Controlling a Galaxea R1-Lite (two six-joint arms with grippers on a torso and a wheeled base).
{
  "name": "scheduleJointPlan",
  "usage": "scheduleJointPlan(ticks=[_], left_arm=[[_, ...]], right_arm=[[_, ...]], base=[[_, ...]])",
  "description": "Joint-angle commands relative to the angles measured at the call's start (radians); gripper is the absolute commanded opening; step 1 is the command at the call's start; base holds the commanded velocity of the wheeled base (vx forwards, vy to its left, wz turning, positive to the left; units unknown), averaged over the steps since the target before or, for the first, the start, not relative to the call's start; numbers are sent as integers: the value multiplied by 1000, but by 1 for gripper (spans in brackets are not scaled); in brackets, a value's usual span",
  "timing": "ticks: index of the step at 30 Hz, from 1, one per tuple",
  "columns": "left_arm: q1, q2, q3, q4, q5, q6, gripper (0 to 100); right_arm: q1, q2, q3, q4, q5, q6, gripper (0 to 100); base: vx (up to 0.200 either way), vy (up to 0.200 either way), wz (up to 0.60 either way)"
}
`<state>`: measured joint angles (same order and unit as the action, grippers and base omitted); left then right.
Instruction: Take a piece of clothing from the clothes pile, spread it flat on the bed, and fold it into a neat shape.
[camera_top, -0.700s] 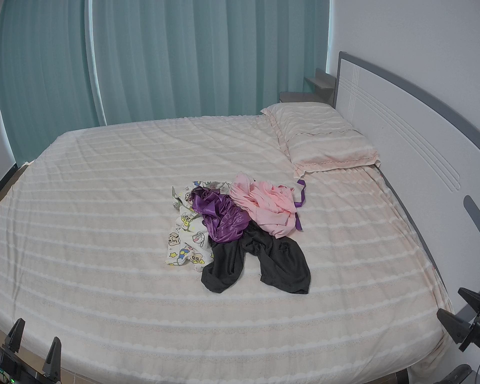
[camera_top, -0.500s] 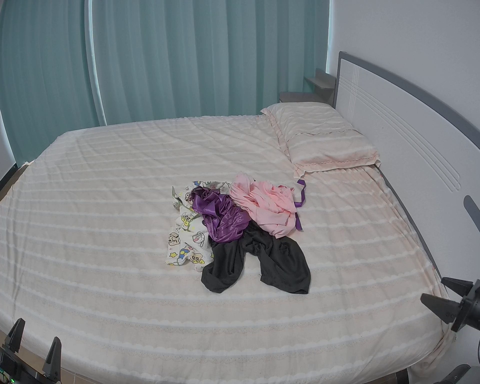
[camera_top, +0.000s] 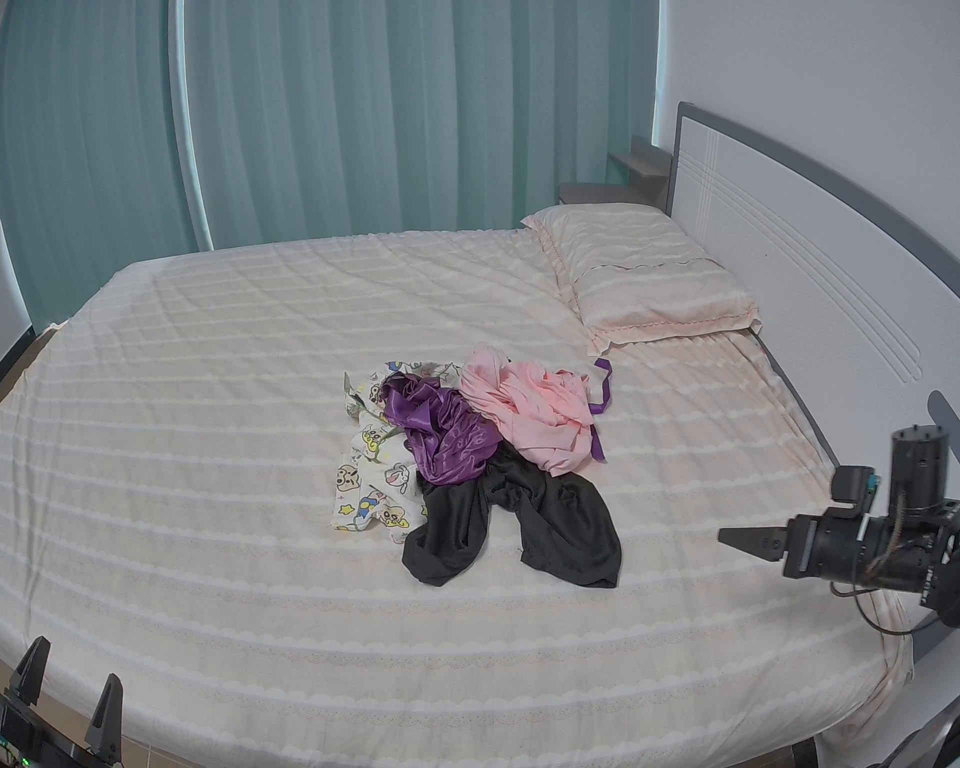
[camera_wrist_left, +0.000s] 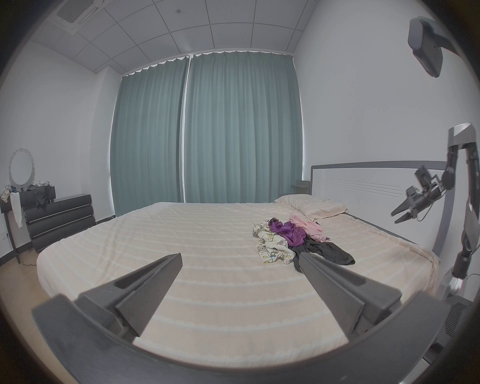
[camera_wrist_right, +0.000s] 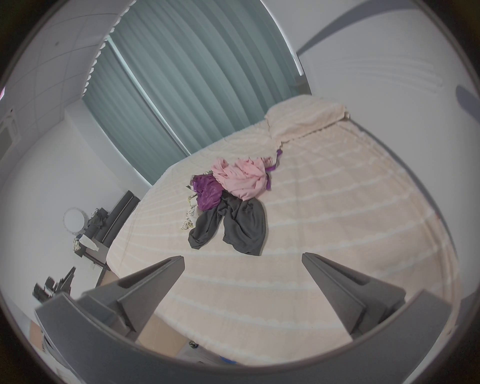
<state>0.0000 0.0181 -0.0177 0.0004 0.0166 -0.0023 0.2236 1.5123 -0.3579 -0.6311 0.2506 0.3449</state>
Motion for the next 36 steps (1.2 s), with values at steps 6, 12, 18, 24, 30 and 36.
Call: scheduleJointPlan(ticks=[6, 12, 18, 24, 30, 36], left_arm=[[0, -18, 16, 0, 0, -1, 100], [0, -18, 16, 0, 0, -1, 100], [0, -18, 16, 0, 0, -1, 100], [0, -18, 16, 0, 0, -1, 100], [0, -18, 16, 0, 0, -1, 100], [0, -18, 16, 0, 0, -1, 100]], right_arm=[[174, 661, -289, -208, -100, 252, 100], [204, 753, -377, -208, -139, 289, 100], [214, 822, -446, -206, -171, 301, 100], [200, 844, -497, -194, -185, 301, 100], [204, 873, -527, -190, -189, 298, 100], [210, 898, -582, -150, -189, 299, 100]], base=[[0, 0, 0], [0, 0, 0], [0, 0, 0], [0, 0, 0], [0, 0, 0], [0, 0, 0]])
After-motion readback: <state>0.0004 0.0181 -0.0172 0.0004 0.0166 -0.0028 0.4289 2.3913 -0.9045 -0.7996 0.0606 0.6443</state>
